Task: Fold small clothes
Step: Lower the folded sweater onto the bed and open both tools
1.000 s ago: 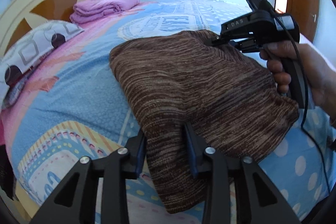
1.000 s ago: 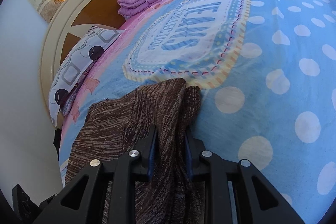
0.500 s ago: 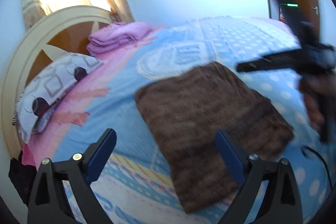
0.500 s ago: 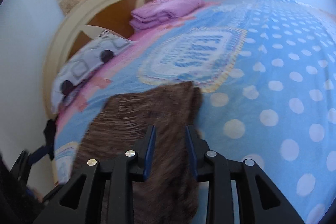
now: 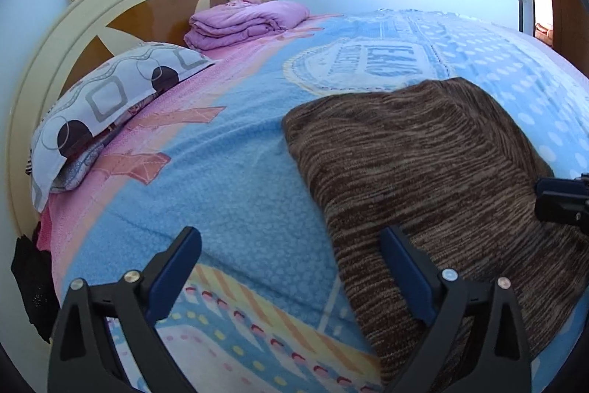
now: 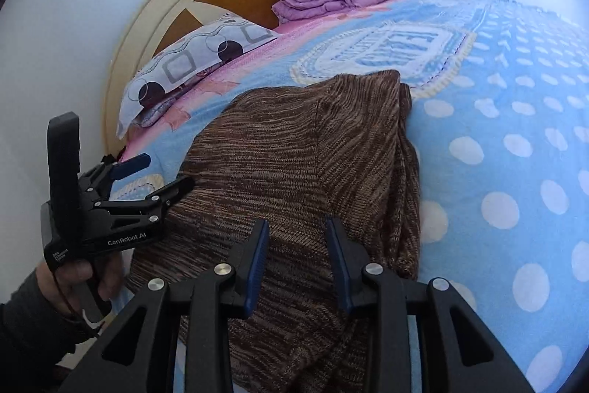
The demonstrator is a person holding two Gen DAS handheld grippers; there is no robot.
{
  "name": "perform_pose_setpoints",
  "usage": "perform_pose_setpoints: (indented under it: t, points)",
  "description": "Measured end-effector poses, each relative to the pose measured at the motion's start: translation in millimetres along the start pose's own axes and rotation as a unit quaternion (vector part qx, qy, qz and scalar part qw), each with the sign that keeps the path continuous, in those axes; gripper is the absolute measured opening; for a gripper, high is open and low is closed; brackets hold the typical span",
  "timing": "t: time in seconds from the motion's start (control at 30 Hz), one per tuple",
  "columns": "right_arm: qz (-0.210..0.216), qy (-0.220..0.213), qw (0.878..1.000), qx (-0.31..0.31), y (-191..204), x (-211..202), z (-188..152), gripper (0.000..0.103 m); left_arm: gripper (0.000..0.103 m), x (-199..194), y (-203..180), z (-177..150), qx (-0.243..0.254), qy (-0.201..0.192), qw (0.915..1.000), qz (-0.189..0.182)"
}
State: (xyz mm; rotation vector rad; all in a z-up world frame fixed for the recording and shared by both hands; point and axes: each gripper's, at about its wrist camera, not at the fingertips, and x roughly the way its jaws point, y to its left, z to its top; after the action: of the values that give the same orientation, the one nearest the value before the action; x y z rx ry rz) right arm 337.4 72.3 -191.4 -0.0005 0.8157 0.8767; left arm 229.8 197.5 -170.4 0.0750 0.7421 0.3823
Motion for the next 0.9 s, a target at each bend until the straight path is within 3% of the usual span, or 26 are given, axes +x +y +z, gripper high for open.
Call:
perform_pose_setpoints:
  t: [0.17,0.27,0.33,0.4,0.43,0.63,0.9]
  points:
    - [-0.022,-0.021,0.999,0.037,-4,-16,-3,0.033,0.100,-35,0,-4,-0.004,0.007,0.9999,-0.015]
    - [-0.050,-0.033,0.997,0.041,12,-44,-10,0.036,0.101,-68,3,-5,-0.005,-0.012,0.9987,-0.050]
    - [-0.076,-0.052,0.996,0.021,30,-65,-15,0.043,0.102,-92,4,-4,-0.010,-0.033,0.9974,-0.063]
    - [-0.089,-0.074,0.993,0.007,44,-83,-17,0.059,0.103,-108,3,-2,-0.016,-0.051,0.9960,-0.072]
    - [-0.098,-0.087,0.991,0.000,52,-93,-18,0.061,0.103,-114,2,0,-0.016,-0.059,0.9950,-0.079]
    - [-0.136,-0.120,0.983,-0.037,77,-129,-20,0.063,0.103,-135,0,7,-0.015,-0.084,0.9917,-0.096]
    - [-0.139,-0.133,0.981,-0.035,84,-142,-20,0.064,0.103,-143,2,8,-0.020,-0.092,0.9908,-0.097]
